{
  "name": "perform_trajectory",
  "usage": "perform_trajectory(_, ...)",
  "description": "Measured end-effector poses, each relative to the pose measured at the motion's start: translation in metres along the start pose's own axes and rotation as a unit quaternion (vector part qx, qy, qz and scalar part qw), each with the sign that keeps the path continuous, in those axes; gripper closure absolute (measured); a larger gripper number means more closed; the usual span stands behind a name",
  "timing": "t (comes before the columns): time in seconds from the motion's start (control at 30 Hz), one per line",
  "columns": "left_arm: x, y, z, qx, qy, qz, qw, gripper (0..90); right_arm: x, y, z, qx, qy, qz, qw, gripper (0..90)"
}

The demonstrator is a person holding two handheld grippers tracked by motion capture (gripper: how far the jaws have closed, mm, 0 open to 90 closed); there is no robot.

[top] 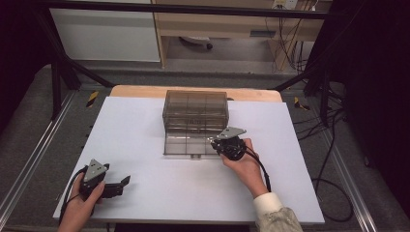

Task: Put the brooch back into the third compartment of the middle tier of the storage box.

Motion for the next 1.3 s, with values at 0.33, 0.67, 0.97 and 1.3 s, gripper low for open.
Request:
perform_trajectory(0.33,0.001,0.0,0.0,-0.001,-0.001,0.0,1.0,7.6,0.003,-0.003,-0.007,-0.012,-0.003,0.001,0.9999,80.0)
perform_trajectory(0.67,0.001,0.0,0.0,-0.002,-0.001,0.0,1.0,7.6,0.005,-0.006,-0.009,-0.021,-0.005,-0.003,0.9998,79.9)
perform_trajectory(0.97,0.001,0.0,0.0,-0.001,-0.002,0.0,1.0,7.6,0.007,-0.006,-0.011,-0.023,-0.005,-0.004,0.9997,79.9)
perform_trajectory(1.3,0.001,0.0,-0.001,-0.002,-0.001,-0.002,1.0,7.6,0.008,-0.007,-0.012,-0.026,-0.004,-0.002,0.9997,79.9)
Point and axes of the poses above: each handheld gripper's, and its own axes: z roughly backward along the jaws, y roughly out of its top, x roughly to its right, the point moved 7 cm from there along -z, roughly forward along the jaws, and after that the axes turned 10 degrees about -x, right-handed, at the moved point
